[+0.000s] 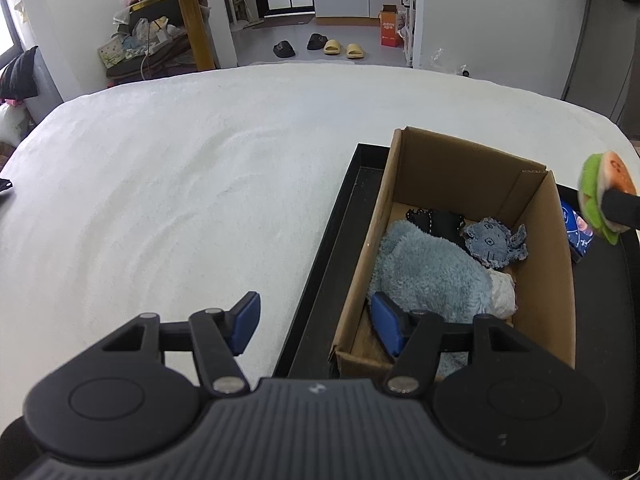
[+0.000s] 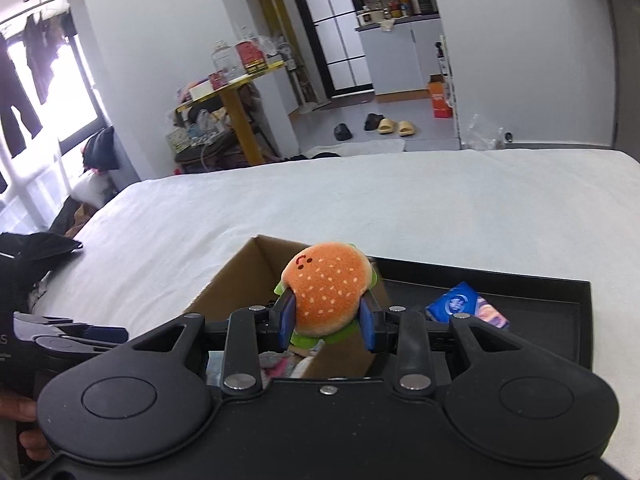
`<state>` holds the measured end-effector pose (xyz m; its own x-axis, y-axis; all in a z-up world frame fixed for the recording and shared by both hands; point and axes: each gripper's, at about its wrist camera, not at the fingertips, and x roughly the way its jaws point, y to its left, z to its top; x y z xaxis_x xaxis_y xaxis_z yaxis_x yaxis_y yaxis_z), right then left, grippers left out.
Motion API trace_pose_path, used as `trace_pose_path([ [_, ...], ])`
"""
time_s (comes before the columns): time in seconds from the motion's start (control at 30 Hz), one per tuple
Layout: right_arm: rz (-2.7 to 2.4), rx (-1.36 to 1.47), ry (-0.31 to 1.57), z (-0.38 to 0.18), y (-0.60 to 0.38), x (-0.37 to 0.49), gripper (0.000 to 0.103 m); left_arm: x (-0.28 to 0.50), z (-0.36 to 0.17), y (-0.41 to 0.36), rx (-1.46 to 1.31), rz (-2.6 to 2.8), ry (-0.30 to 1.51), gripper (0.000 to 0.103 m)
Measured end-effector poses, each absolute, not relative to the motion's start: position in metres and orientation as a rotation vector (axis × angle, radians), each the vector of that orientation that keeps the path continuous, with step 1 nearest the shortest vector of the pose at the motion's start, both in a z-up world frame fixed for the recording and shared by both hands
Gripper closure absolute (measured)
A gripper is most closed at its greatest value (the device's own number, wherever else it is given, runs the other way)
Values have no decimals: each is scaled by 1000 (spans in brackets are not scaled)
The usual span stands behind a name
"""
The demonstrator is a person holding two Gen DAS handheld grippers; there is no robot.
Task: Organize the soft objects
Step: 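Carry the burger plush with the right gripper into the box and release, then move the right gripper to the blue Vinda tissue pack and grasp it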
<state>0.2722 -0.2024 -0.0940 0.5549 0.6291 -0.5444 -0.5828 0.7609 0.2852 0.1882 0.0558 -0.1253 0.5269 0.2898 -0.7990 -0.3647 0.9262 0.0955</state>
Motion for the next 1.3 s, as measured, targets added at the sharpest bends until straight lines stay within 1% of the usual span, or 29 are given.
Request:
trace_pose_path([
  [0.1,734,45,677,-93,-194,269,71,187,-126,57,-92,380,932,44],
  [0.13,742,33,678,-93,-191,268,71,186,-126,58,-99,376,932,48],
  [0.17,751,23,678,-92,-187,266,71,185,-127,58,-108,372,932,53],
  [0.2,760,12,679,-91,-183,264,71,184,-129,59,-118,366,935,56],
  [0.27,779,-10,687,-91,-174,261,71,184,-131,61,-137,352,943,70],
  [0.3,785,-23,691,-91,-169,260,71,183,-133,62,-147,344,945,72],
  [0.43,807,-76,711,-94,-156,255,71,183,-136,63,-193,299,951,93],
  [0.7,787,-156,807,-94,-147,243,69,180,-135,63,-209,284,945,94],
  [0.77,777,-175,821,-95,-145,239,61,180,-136,65,-213,279,945,94],
  [0.83,776,-184,828,-94,-144,237,57,180,-136,67,-220,274,945,94],
  [1.3,690,-115,811,-93,-164,257,57,181,-133,65,-201,280,955,93],
])
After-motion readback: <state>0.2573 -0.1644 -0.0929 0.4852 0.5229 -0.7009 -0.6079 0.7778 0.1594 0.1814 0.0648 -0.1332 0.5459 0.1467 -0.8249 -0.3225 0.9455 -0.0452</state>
